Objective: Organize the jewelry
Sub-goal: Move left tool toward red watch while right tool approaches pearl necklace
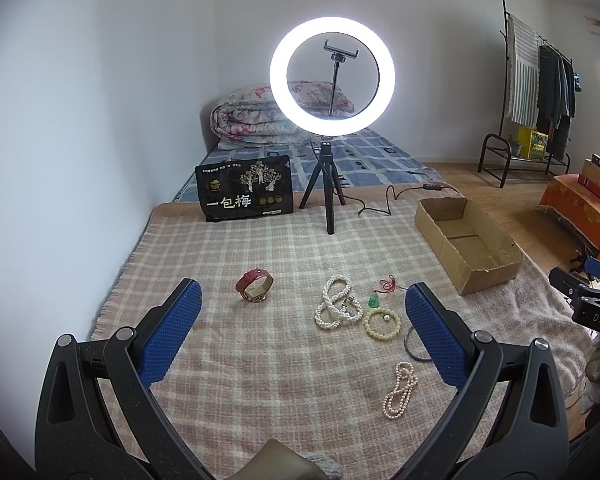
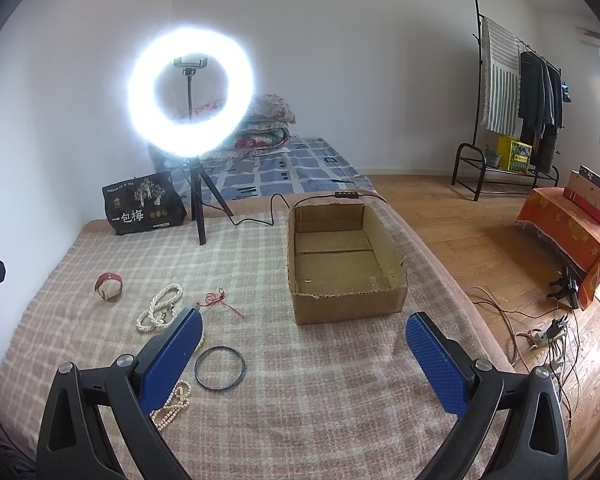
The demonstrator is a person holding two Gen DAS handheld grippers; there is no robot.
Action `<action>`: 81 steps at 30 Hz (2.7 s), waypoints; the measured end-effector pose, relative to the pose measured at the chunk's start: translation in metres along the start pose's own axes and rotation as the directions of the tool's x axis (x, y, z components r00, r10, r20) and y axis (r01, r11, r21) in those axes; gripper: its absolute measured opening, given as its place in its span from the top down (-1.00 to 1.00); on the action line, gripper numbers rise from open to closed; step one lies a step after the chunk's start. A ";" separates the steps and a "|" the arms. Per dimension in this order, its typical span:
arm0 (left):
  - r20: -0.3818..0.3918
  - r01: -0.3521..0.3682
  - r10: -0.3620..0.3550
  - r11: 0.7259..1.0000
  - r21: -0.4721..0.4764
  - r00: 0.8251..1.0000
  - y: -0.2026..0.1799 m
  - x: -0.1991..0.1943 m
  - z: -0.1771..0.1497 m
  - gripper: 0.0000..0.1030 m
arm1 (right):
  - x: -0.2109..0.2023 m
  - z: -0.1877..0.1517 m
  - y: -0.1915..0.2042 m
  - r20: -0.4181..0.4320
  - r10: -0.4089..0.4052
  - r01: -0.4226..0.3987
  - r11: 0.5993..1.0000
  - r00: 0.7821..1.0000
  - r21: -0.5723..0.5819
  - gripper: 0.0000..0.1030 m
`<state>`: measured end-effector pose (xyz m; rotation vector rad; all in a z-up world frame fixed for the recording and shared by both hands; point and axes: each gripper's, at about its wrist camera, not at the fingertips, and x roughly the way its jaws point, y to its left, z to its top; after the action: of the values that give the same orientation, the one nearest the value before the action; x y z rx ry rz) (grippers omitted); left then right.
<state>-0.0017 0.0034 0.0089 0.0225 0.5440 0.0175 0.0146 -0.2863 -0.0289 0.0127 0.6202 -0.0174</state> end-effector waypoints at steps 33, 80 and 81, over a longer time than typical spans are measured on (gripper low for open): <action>-0.086 -0.029 0.017 0.990 -0.141 0.996 0.103 0.062 0.019 -0.89 | 0.072 0.007 0.068 -0.077 0.263 -0.274 0.920 0.962 -0.281 -0.99; -0.421 0.076 -0.063 0.997 0.015 0.905 0.111 0.271 -0.018 -0.88 | 0.242 -0.020 0.220 -0.513 0.410 -0.609 0.729 0.754 -0.313 0.30; -0.418 0.078 -0.062 0.997 0.022 0.906 0.111 0.274 -0.018 -0.88 | 0.243 -0.021 0.221 -0.514 0.409 -0.609 0.728 0.754 -0.314 0.30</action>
<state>0.2224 0.1204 -0.1451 0.0365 0.9755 -0.0603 0.2048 -0.0681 -0.1854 -0.2871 1.0205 0.7154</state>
